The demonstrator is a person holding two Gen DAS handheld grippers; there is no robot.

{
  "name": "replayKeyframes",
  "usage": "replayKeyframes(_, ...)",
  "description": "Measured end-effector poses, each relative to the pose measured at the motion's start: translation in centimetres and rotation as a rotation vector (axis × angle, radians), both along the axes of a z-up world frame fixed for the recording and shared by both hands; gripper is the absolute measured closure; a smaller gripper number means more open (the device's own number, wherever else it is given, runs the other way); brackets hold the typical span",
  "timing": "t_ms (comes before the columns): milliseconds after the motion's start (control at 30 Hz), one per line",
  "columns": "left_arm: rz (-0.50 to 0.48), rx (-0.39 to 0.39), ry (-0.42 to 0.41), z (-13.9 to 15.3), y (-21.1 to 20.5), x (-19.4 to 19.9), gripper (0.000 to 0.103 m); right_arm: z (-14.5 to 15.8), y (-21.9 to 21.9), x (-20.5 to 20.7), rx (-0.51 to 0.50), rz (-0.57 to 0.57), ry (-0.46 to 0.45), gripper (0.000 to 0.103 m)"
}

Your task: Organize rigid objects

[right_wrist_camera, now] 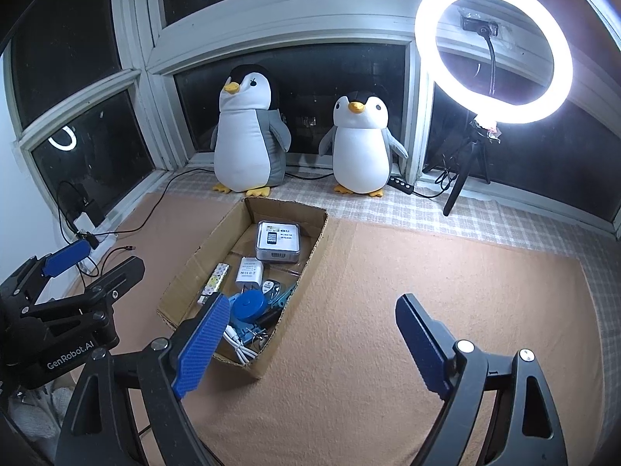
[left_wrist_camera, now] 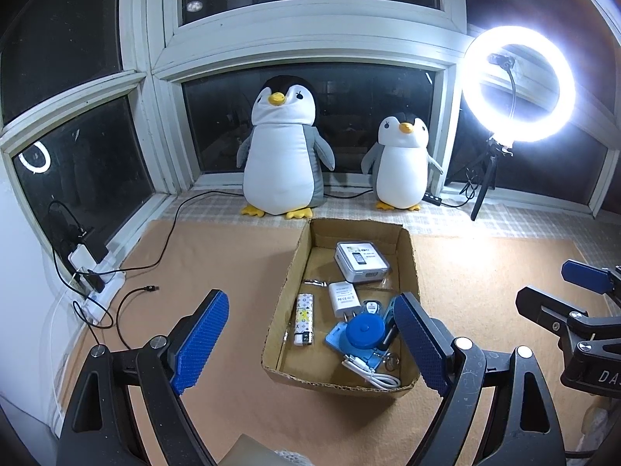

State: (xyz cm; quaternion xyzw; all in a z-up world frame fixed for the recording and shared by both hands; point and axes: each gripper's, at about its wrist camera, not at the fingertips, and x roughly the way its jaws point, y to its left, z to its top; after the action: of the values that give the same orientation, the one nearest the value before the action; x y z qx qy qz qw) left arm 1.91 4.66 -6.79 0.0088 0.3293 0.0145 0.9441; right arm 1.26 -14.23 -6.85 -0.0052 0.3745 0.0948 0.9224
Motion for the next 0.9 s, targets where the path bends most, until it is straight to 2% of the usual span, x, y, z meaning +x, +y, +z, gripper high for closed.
replayKeyframes(900,-0.003,0.0,0.001,-0.07,-0.07,0.17,0.013,-0.13,-0.07,0.12,0.001,-0.003,0.008,0.018)
